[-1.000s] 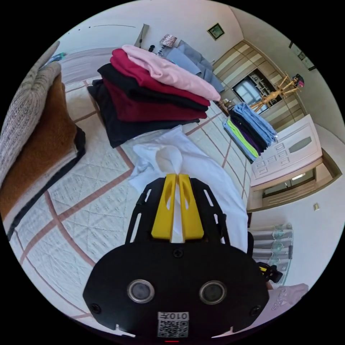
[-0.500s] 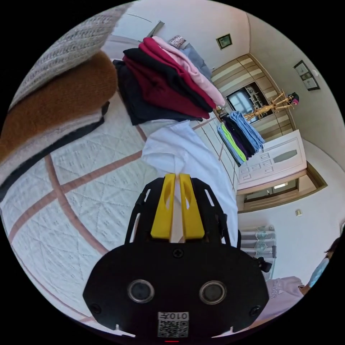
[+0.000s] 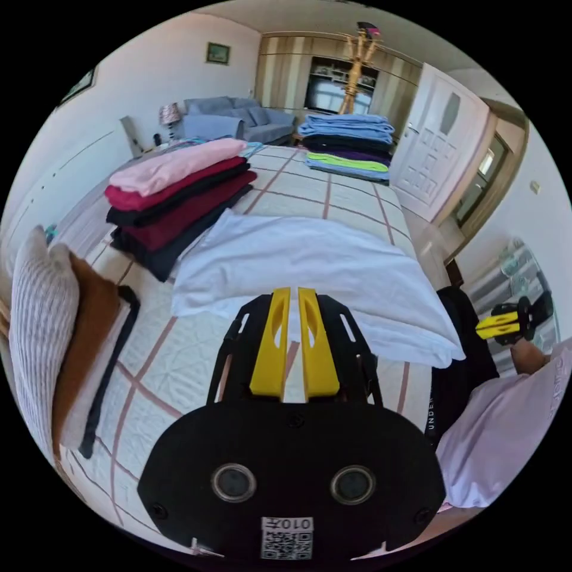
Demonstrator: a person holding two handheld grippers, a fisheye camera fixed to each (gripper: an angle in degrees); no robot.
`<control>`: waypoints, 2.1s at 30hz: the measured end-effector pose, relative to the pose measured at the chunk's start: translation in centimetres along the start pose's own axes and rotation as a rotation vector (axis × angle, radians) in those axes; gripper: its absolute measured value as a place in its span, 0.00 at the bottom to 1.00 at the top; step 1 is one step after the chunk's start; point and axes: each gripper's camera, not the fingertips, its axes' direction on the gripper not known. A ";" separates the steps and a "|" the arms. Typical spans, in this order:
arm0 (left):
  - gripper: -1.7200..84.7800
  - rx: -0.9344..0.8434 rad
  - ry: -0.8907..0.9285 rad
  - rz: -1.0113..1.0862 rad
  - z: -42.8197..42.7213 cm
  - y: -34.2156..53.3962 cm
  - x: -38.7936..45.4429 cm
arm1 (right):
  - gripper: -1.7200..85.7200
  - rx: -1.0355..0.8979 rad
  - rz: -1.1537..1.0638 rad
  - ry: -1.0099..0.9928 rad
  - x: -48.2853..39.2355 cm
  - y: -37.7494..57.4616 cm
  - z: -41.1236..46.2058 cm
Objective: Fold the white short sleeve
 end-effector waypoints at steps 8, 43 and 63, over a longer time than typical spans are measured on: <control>0.03 -0.169 0.067 0.156 4.7 -2.4 5.2 | 0.04 -0.160 0.045 -0.059 1.3 -3.3 6.5; 0.07 -0.135 -0.165 -0.689 0.3 1.8 -10.1 | 0.07 -0.100 0.198 -0.106 14.0 1.3 0.9; 0.14 -0.170 0.536 -0.574 -0.3 15.9 21.0 | 0.12 -0.007 -0.068 -0.505 20.1 1.4 0.2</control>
